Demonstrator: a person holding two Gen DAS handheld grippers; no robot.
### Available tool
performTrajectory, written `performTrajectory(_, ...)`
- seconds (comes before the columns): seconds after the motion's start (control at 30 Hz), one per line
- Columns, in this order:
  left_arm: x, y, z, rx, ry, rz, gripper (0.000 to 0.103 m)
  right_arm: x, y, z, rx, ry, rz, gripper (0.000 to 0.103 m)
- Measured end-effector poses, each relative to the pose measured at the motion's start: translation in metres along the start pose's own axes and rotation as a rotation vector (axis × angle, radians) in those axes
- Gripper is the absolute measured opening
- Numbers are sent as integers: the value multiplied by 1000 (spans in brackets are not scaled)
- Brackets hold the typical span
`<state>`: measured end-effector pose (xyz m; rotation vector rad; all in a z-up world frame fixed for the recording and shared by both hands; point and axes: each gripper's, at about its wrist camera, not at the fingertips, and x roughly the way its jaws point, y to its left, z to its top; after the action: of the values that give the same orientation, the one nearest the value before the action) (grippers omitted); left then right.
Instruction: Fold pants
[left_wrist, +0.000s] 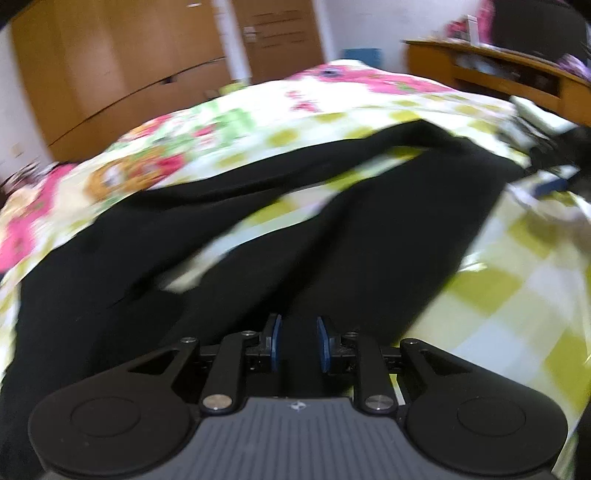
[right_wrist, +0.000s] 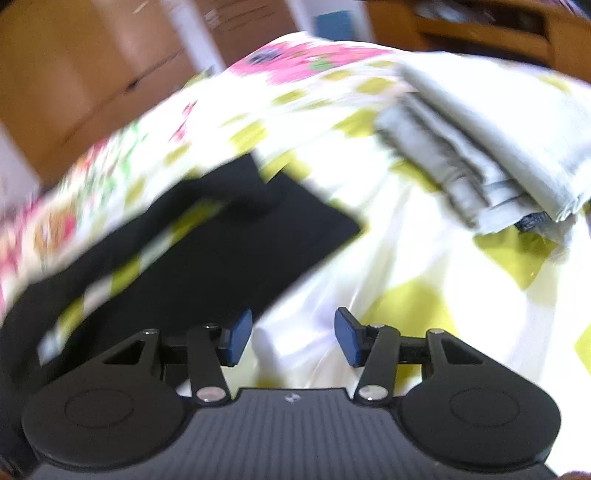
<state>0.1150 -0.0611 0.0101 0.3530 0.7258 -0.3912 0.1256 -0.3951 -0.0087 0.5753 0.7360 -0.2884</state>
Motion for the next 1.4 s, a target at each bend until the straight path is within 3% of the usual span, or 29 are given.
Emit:
performTrajectory(0.07, 6, -25, 14, 30, -5, -28, 36, 9, -1, 8, 20, -17, 10, 56)
performTrajectory(0.2, 22, -40, 34, 46, -1, -46, 36, 37, -17, 17, 53, -14, 55, 58)
performTrajectory(0.23, 23, -44, 36, 48, 1, -49, 36, 39, -19, 17, 50, -24, 61, 52)
performTrajectory(0.33, 27, -50, 40, 48, 1, -53, 36, 57, -36, 22, 94, -3, 112, 9)
performTrajectory(0.37, 26, -51, 39, 44, 0, -57, 36, 59, -43, 24, 122, 5, 137, 6)
performTrajectory(0.57, 39, -68, 46, 45, -12, -99, 36, 15, -62, 34, 99, -52, 143, 4)
performTrajectory(0.7, 47, -82, 45, 44, -9, -144, 37, 10, -66, 34, 20, -19, 16, 7)
performTrajectory(0.77, 48, -84, 42, 44, -5, -154, 37, 8, -65, 33, 4, -1, -17, 14)
performTrajectory(0.9, 33, -62, 36, 36, -30, -137, 39, -11, -45, 34, -109, -110, -145, 27)
performTrajectory(0.97, 23, -39, 32, 29, -43, -96, 41, -22, -31, 37, -165, -147, -153, 27)
performTrajectory(1.13, 9, 34, 20, -4, -51, 29, 42, -8, 46, 32, -374, -94, 36, 32)
performTrajectory(1.2, 6, 64, 14, -8, -53, 96, 44, 11, 90, 25, -470, -48, 116, 34)
performTrajectory(1.33, 2, 132, 2, -13, -60, 227, 60, 56, 183, 9, -659, 27, 258, 42)
performTrajectory(1.4, 6, 168, -1, -13, -53, 292, 60, 86, 235, 1, -778, 49, 314, 46)
